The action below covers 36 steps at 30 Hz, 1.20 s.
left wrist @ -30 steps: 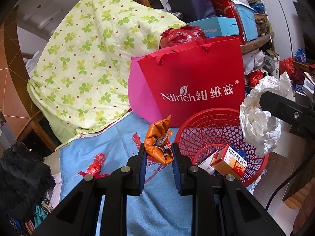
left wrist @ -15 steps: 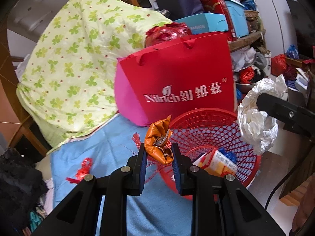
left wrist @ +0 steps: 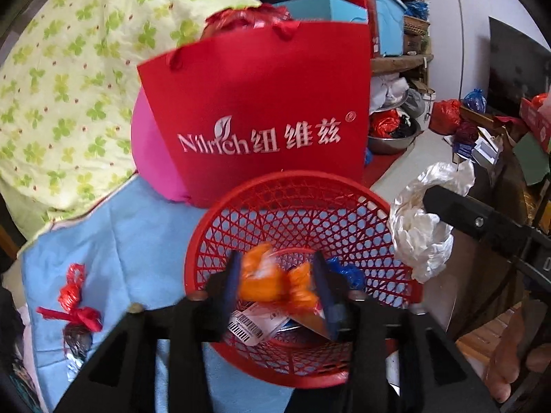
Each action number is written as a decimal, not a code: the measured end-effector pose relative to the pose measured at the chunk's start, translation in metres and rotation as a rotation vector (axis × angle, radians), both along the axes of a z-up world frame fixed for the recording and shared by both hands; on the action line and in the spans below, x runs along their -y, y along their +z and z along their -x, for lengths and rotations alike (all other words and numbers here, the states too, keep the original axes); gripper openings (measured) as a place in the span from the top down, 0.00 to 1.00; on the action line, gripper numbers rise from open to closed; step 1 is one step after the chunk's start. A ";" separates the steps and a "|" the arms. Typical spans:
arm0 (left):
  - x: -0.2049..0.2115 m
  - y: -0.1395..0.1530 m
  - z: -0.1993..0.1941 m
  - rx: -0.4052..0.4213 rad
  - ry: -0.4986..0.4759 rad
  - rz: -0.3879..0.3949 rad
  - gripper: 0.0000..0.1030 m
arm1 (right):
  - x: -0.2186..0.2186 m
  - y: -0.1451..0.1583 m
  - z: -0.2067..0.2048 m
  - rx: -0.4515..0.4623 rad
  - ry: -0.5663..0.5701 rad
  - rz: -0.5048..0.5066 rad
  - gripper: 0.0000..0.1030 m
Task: Collect trash
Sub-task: 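Swing the left tool with the orange wrapper over the basket and open both tools, then move both open tools back over the red and black bags on the blanket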
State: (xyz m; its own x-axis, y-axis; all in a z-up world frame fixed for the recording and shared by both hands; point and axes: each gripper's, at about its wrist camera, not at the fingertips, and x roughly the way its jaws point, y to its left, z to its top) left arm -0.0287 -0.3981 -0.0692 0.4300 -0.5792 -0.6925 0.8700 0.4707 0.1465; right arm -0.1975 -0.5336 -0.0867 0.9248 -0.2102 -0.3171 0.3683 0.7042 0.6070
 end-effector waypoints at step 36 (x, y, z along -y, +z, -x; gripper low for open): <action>-0.226 -0.045 -0.065 -0.011 0.405 -0.060 0.39 | -0.112 0.029 -0.097 -0.034 0.295 0.116 0.38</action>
State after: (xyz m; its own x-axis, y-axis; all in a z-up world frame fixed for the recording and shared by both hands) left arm 0.0359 -0.1717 -0.1141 0.6071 -0.3229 -0.7261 0.6179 0.7663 0.1759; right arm -0.1004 -0.4213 -0.0572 0.9405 0.0286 -0.3386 0.1567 0.8476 0.5070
